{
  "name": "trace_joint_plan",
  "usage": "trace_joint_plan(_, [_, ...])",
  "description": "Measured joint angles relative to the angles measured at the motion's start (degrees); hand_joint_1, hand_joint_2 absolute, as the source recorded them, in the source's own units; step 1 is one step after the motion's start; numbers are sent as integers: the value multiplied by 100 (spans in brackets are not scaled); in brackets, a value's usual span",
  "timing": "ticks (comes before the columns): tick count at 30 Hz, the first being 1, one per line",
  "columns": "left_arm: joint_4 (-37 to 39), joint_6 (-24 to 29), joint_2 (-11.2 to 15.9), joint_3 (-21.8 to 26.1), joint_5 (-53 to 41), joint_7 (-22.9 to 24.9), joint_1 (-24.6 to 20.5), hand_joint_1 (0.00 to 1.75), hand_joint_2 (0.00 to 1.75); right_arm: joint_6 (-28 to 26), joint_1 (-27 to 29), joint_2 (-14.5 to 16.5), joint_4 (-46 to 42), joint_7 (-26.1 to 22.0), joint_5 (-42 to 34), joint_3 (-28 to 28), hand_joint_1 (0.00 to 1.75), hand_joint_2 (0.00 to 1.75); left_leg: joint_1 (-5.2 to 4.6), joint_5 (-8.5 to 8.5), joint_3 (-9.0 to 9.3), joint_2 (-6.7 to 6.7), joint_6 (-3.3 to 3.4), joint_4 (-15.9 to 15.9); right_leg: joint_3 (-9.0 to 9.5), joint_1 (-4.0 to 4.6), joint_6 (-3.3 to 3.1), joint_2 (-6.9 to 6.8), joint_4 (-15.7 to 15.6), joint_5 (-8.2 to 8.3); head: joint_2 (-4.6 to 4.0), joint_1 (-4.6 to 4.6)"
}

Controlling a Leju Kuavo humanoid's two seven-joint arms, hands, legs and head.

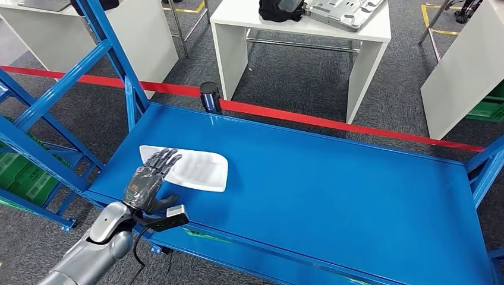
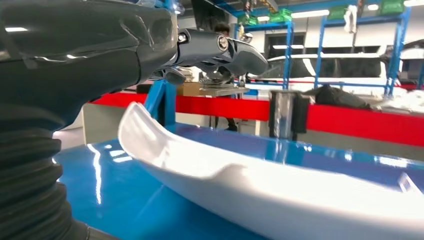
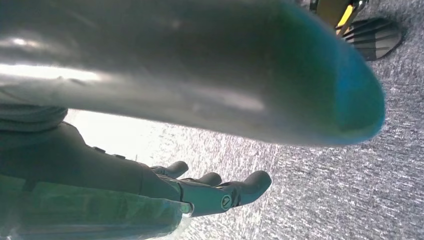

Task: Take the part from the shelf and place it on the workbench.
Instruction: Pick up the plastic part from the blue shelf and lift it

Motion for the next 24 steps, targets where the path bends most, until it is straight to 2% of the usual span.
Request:
trace_joint_plan(1, [98, 7, -34, -25, -15, -45, -51, 0, 175, 0, -1, -2, 0, -3, -2, 0, 0, 0, 7, 30, -56, 0, 0, 88, 2, 5, 0, 4, 0, 0, 0, 0])
trace_joint_plan(2, [190, 13, -67, -53, -26, -89, -114, 0, 175, 0, -5, -4, 0, -7, -3, 0, 0, 0, 11, 177, 12, 0, 14, -85, 8, 11, 1, 9, 0, -1, 0, 0])
trace_joint_plan(4, [342, 18, -121, -100, -33, -156, -263, 0, 175, 1, -21, -1, -1, -14, -5, 0, 0, 0, -2, 582, 400, -6, 90, -906, 22, 20, 4, 20, -2, 0, 0, 3])
trace_joint_plan(5, [405, 19, -144, -121, -36, -177, -340, 0, 175, 2, -33, 3, -1, -15, -6, 0, 0, 0, -19, 714, 578, -6, 135, -1279, 18, 31, 13, 24, -4, 5, 0, 6])
trace_joint_plan(6, [461, 21, -162, -141, -38, -191, -410, 0, 175, 3, -43, 5, -1, -15, -7, 0, 0, 0, -45, 771, 685, -4, 175, -1507, 8, 30, 24, 26, -6, 11, 0, 4])
trace_joint_plan(7, [514, 24, -176, -158, -41, -200, -467, 0, 175, 5, -47, 7, -1, -16, -7, 0, 0, 0, -68, 768, 722, -1, 202, -1599, -2, 28, 45, 26, -11, 17, 0, 4])
trace_joint_plan(10, [623, 33, -219, -204, -45, -226, -566, 0, 175, 7, -42, -3, 0, -17, -7, 2, 0, 0, -67, 830, 774, 12, 264, -1712, -31, 38, 125, 19, -1, 9, 0, 4])
trace_joint_plan(12, [699, 32, -271, -261, -55, -293, -640, 0, 175, 7, -48, -12, 0, -22, -5, 3, 0, 0, -39, 901, 831, 23, 319, -1816, -221, 47, 111, 13, 380, -184, 0, 18])
trace_joint_plan(14, [817, 2, -327, -359, -61, -398, -719, 0, 175, 8, -55, -26, 0, -21, -4, 6, 0, 0, -46, 919, 821, 26, 344, -1828, -583, 39, 75, 11, 1133, -487, 0, 32])
trace_joint_plan(15, [884, -21, -354, -421, -57, -452, -748, 0, 175, 8, -57, -33, 0, -18, -4, 9, 0, 0, -51, 919, 814, 24, 343, -1824, -737, 37, 84, 10, 1444, -580, 0, 36])
trace_joint_plan(16, [951, -42, -385, -488, -50, -514, -776, 0, 175, 9, -56, -43, 1, -14, -6, 10, 0, 0, -55, 917, 811, 22, 341, -1817, -806, 33, 115, 10, 1575, -593, 0, 36])
trace_joint_plan(17, [1015, -63, -418, -562, -39, -580, -813, 0, 175, 10, -56, -53, 3, -10, -9, 11, 0, 0, -55, 914, 809, 18, 337, -1806, -766, 28, 164, 8, 1479, -518, 0, 36])
trace_joint_plan(19, [1119, -101, -491, -711, 7, -716, -913, 0, 175, 15, -60, -77, 6, -11, -16, 11, 0, 0, -54, 890, 802, 5, 305, -1761, -414, 6, 257, -7, 722, -214, 0, 38])
trace_joint_plan(20, [1165, -124, -520, -783, 38, -778, -980, 0, 175, 18, -64, -88, 7, -12, -20, 11, 0, 0, -69, 866, 784, -2, 275, -1718, -232, 2, 262, -13, 351, -85, 0, 38])
trace_joint_plan(21, [1206, -143, -544, -845, 66, -827, -1044, 0, 175, 21, -69, -95, 8, -14, -22, 11, 0, 0, -80, 844, 762, -6, 247, -1678, -115, 3, 240, -17, 114, -8, 0, 35])
trace_joint_plan(22, [1245, -158, -566, -904, 94, -870, -1107, 0, 175, 24, -72, -102, 8, -17, -26, 11, 0, 0, -90, 827, 739, -7, 221, -1644, -68, 12, 200, -17, 11, 20, 0, 32])
trace_joint_plan(24, [1310, -181, -602, -1012, 140, -943, -1207, 0, 175, 24, -74, -106, 9, -33, -35, 11, 0, 0, -86, 814, 714, -6, 189, -1615, -78, 16, 127, -5, 32, 37, 0, 28])
